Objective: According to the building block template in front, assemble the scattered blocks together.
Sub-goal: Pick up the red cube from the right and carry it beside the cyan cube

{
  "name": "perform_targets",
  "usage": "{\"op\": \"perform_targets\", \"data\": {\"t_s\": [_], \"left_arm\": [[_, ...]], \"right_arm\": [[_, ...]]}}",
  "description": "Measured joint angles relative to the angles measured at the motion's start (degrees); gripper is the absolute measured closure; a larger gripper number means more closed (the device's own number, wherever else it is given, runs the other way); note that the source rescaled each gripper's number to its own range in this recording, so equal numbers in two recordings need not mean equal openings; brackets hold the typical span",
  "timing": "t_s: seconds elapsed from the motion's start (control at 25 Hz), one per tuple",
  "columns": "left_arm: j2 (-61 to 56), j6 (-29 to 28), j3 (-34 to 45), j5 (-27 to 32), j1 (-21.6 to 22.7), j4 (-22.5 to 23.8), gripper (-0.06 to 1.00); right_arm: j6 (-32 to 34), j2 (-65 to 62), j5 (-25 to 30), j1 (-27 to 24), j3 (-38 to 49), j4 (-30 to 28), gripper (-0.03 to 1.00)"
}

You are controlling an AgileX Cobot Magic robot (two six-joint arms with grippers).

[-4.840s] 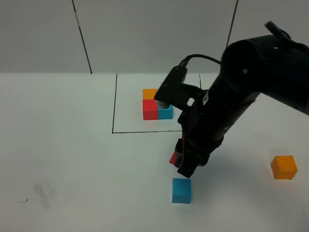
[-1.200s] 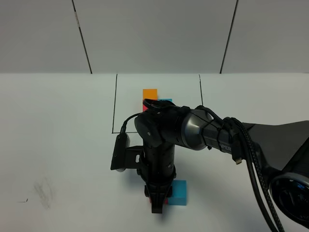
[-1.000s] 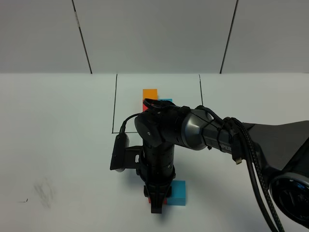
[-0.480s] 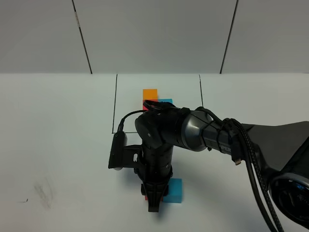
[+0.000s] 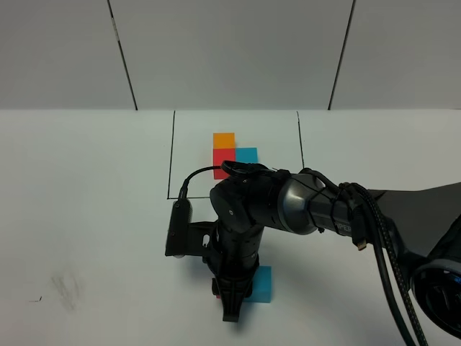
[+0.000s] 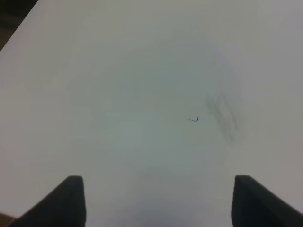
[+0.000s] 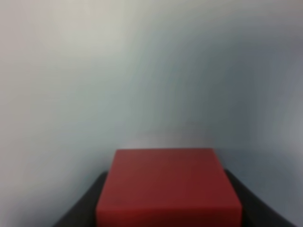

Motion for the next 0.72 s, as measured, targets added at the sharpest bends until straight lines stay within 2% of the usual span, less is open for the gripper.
{"op": "perform_targets", "data": {"t_s": [0.48, 0.52, 0.6, 0.72], "left_arm": [[0.0, 0.0, 0.0, 0.0, 0.0, 0.0, 0.46], [0.0, 0.0, 0.0, 0.0, 0.0, 0.0, 0.46], [0.0, 0.0, 0.0, 0.0, 0.0, 0.0, 0.46], [0.0, 0.0, 0.0, 0.0, 0.0, 0.0, 0.46]], "right_arm": [[0.0, -0.05, -0.18, 0.0, 0.25, 0.05, 0.94], [0.0, -0.05, -0.12, 0.0, 0.2, 0.15, 0.9], [0.05, -0.1, 0.46, 0.0, 0.2, 0.59, 0.72], [0.05, -0.21, -0.2, 0.18, 0.2, 0.65, 0.37]]}}
